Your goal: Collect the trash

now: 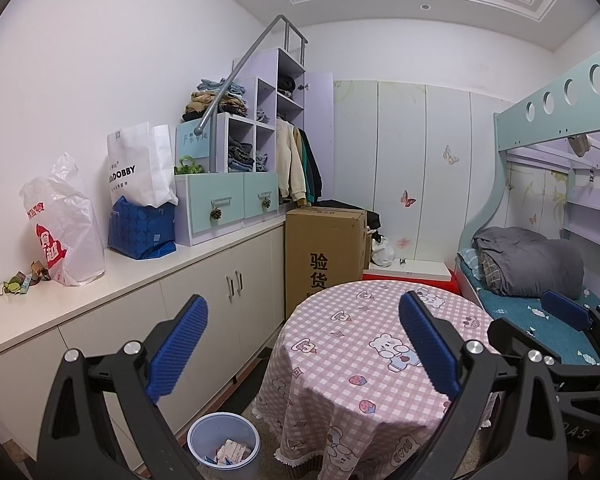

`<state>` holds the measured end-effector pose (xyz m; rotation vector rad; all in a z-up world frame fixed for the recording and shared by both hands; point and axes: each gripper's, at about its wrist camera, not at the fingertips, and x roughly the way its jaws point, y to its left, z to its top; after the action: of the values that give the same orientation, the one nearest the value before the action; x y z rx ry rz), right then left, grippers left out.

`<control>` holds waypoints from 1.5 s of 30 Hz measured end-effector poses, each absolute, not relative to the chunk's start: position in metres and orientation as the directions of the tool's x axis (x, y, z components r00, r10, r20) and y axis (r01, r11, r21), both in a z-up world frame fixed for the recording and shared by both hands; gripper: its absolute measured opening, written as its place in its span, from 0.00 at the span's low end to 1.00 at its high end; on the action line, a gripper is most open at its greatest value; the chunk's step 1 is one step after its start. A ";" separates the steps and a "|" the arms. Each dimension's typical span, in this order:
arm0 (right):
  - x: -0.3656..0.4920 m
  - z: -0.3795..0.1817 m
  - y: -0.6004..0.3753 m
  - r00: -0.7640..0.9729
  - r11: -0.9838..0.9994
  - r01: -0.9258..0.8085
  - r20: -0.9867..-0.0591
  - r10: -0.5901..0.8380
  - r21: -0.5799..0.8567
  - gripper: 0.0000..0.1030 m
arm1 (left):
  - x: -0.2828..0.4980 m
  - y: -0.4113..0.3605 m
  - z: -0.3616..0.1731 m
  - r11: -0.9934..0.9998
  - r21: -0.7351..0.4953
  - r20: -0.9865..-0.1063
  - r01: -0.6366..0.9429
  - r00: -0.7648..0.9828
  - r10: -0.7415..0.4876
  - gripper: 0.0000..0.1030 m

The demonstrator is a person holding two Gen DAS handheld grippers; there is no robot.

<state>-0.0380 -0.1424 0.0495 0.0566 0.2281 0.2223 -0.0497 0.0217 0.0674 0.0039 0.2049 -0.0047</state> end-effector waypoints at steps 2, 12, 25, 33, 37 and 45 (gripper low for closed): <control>-0.037 0.049 -0.142 0.949 0.974 -0.213 -0.219 0.226 0.080 0.88 | -0.049 0.022 0.068 1.000 0.005 -0.203 0.005 0.979 -0.004 0.92; -0.038 0.047 -0.141 0.948 0.973 -0.214 -0.222 0.227 0.082 0.88 | -0.049 0.022 0.068 1.000 0.005 -0.204 0.006 0.979 -0.005 0.92; -0.037 0.042 -0.142 0.945 0.972 -0.221 -0.228 0.234 0.083 0.88 | -0.049 0.025 0.063 1.000 0.006 -0.208 0.008 0.978 -0.006 0.92; -0.037 0.041 -0.143 0.945 0.972 -0.221 -0.229 0.235 0.083 0.88 | -0.048 0.025 0.064 1.000 0.005 -0.207 0.008 0.978 -0.007 0.92; -0.037 0.042 -0.143 0.945 0.972 -0.221 -0.229 0.235 0.083 0.88 | -0.048 0.025 0.064 1.000 0.005 -0.208 0.007 0.978 -0.006 0.92; -0.034 0.040 -0.143 0.943 0.971 -0.225 -0.232 0.239 0.084 0.88 | -0.048 0.025 0.065 1.000 0.006 -0.209 0.008 0.978 -0.006 0.92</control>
<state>-0.0341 -0.1434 0.0400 0.0564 0.2433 0.2364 -0.0475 0.0254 0.0649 0.0065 0.2101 -0.0070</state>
